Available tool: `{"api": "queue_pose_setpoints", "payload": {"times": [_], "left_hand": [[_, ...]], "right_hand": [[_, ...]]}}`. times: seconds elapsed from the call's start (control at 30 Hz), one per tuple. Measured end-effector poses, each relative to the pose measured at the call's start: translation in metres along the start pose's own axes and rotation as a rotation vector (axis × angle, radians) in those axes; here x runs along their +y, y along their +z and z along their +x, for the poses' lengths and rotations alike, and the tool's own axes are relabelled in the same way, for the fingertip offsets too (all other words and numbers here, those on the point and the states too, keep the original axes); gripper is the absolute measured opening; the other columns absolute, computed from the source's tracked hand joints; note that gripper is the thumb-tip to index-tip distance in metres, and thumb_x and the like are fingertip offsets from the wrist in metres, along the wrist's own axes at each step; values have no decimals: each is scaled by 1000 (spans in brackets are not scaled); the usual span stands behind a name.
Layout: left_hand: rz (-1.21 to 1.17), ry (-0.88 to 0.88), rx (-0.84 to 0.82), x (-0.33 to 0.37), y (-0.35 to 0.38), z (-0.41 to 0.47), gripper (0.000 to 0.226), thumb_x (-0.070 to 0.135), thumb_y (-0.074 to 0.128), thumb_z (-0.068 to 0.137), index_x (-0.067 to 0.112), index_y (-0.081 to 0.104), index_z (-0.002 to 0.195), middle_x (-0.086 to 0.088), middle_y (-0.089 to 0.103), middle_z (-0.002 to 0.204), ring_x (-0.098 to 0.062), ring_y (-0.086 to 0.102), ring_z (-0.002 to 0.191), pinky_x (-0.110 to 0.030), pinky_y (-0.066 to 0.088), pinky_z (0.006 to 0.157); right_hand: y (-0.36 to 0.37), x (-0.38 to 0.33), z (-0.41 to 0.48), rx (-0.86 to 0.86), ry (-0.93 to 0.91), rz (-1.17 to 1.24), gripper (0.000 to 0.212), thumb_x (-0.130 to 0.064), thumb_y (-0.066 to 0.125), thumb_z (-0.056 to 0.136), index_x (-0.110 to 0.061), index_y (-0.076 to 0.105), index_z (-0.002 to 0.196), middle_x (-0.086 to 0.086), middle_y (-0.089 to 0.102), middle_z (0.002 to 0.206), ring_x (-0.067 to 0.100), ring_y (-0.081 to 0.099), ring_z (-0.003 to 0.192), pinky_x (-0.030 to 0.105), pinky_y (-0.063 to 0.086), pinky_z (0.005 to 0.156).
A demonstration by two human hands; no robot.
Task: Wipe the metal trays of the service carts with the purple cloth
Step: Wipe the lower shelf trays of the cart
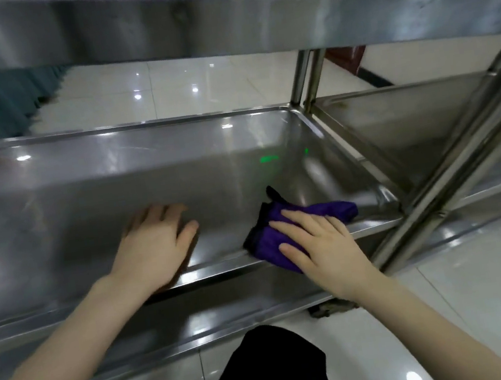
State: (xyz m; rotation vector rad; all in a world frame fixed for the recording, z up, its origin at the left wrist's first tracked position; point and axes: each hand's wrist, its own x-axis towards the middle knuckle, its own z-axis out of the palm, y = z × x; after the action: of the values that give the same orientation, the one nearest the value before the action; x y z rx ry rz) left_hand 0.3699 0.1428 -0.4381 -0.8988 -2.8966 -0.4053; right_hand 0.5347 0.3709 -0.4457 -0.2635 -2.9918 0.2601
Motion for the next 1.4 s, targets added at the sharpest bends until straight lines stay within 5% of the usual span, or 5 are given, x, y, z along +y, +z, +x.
{"api": "queue_pose_setpoints", "payload": {"times": [0.33,0.63,1.0,1.27,1.4], "left_hand": [[-108,317,22,81,49,27,41,44,41,94,20,63,118,-4,58,130,-27,52,122,-46,38,105],[-79,328,16,83,44,24,49,46,34,88,18,66,112,-6,62,123,-28,58,114,-47,43,98],[-14,296,28,86,48,23,47,50,39,89,23,61,120,-1,57,132,-27,54,120,-45,40,103],[-28,287,50,89,46,22,49,50,36,86,21,64,115,-3,60,126,-29,57,113,-43,43,98],[-47,281,43,88,46,23,44,49,42,86,22,63,114,-2,60,125,-30,57,110,-43,43,96]], "right_hand": [[-5,90,135,-121,461,50,53,-52,27,101,-38,22,151,-8,12,161,21,15,147,50,7,118],[-5,48,5,24,357,-41,53,-56,25,97,-41,30,148,-10,28,156,18,32,138,46,16,117],[-16,123,146,-98,485,35,54,-49,25,101,-31,19,152,0,10,162,25,8,148,54,0,119],[-8,90,4,91,478,-98,53,-50,29,100,-31,31,149,3,34,154,27,33,139,49,6,118],[-12,101,33,11,460,-96,53,-49,29,100,-33,27,151,2,28,157,28,31,140,48,6,118]]}}
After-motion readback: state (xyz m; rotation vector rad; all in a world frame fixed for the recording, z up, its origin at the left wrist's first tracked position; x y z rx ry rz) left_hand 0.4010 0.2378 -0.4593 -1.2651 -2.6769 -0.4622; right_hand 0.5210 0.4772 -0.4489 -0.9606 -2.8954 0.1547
